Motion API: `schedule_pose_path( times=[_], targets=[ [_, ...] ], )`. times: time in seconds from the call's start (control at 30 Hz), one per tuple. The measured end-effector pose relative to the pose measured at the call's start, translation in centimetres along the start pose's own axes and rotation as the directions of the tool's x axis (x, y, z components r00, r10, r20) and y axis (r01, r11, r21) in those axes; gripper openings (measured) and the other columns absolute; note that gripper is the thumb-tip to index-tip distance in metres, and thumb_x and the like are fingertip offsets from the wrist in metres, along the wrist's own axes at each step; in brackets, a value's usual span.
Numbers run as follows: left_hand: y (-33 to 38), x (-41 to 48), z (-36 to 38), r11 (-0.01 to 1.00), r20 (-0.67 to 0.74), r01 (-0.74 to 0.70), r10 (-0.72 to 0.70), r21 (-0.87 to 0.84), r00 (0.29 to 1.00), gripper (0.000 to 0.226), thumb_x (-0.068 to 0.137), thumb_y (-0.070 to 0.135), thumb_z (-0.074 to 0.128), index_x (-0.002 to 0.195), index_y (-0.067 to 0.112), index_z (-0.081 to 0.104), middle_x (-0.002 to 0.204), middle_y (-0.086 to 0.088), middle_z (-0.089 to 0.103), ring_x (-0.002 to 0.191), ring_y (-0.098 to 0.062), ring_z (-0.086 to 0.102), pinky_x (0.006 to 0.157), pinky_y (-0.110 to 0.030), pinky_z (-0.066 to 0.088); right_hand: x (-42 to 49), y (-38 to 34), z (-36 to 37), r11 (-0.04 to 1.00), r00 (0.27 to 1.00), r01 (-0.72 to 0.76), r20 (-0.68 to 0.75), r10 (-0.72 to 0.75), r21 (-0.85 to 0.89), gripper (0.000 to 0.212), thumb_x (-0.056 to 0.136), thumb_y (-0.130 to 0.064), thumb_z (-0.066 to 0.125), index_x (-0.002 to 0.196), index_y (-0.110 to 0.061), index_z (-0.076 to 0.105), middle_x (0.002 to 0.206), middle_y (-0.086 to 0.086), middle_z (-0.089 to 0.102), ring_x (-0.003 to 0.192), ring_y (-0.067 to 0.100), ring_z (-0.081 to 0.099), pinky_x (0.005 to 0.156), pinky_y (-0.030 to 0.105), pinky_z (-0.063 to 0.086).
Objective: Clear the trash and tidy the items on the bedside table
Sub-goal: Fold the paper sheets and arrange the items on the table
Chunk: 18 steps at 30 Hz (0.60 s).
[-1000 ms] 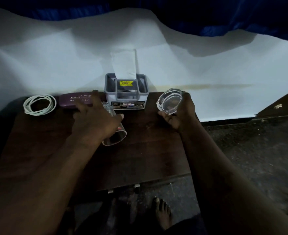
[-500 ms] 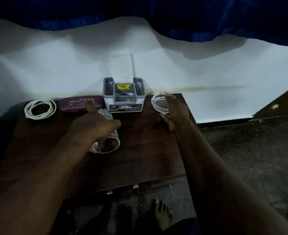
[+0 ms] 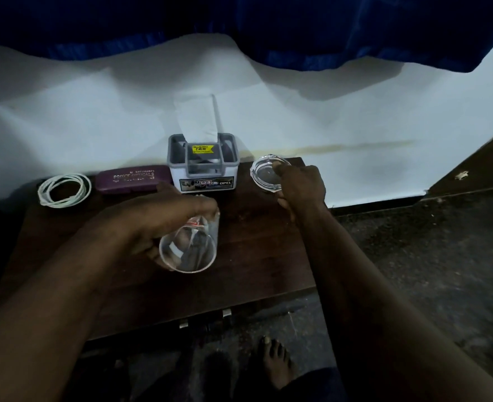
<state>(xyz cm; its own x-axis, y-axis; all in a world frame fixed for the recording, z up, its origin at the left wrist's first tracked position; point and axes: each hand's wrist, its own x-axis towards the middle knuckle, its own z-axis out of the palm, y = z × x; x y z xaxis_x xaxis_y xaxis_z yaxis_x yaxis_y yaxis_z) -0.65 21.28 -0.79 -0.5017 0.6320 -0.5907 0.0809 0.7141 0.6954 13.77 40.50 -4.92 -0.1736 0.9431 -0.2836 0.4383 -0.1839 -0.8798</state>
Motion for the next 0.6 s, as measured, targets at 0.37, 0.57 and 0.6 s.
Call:
schedule_pose_path(
  times=[0.37,0.57,0.6],
  targets=[
    [2.2,0.8,5.9,0.936,-0.172,-0.309,0.28,-0.17,0.944,0.082,0.059,0.057,0.081,0.125,0.031,0.039,0.107,-0.001,0.073,0.083,-0.025,0.077,0.07,-0.049,0.064,-5.3,-1.2,-2.7,0.999,0.774,-0.031,0.632,0.041,-0.026,0.056,0.09,-0.07,0.062,0.105,-0.018,0.076,0.09,0.005,0.08,0.074,0.018,0.075,0.066,0.031,0.062],
    [2.9,1.1,8.1,0.842,-0.275,-0.513,0.54,0.169,0.796,0.08,0.07,0.048,0.079,0.13,0.031,0.029,0.09,0.01,0.067,0.079,-0.014,0.069,0.074,-0.038,0.056,-5.5,-1.1,-4.5,0.998,0.766,0.052,0.642,-0.019,-0.032,0.038,0.089,-0.049,0.076,0.112,-0.018,0.078,0.099,0.009,0.08,0.083,0.023,0.075,0.066,0.034,0.061],
    [3.1,1.3,8.5,0.819,-0.276,-0.544,0.574,0.184,0.771,0.08,0.073,0.041,0.082,0.132,0.028,0.03,0.093,0.009,0.067,0.082,-0.017,0.07,0.075,-0.039,0.055,-5.2,-1.0,-4.6,0.998,0.764,0.018,0.643,-0.051,0.058,0.023,0.091,-0.036,0.078,0.109,-0.022,0.079,0.097,0.009,0.08,0.081,0.021,0.076,0.064,0.033,0.061]
  ],
)
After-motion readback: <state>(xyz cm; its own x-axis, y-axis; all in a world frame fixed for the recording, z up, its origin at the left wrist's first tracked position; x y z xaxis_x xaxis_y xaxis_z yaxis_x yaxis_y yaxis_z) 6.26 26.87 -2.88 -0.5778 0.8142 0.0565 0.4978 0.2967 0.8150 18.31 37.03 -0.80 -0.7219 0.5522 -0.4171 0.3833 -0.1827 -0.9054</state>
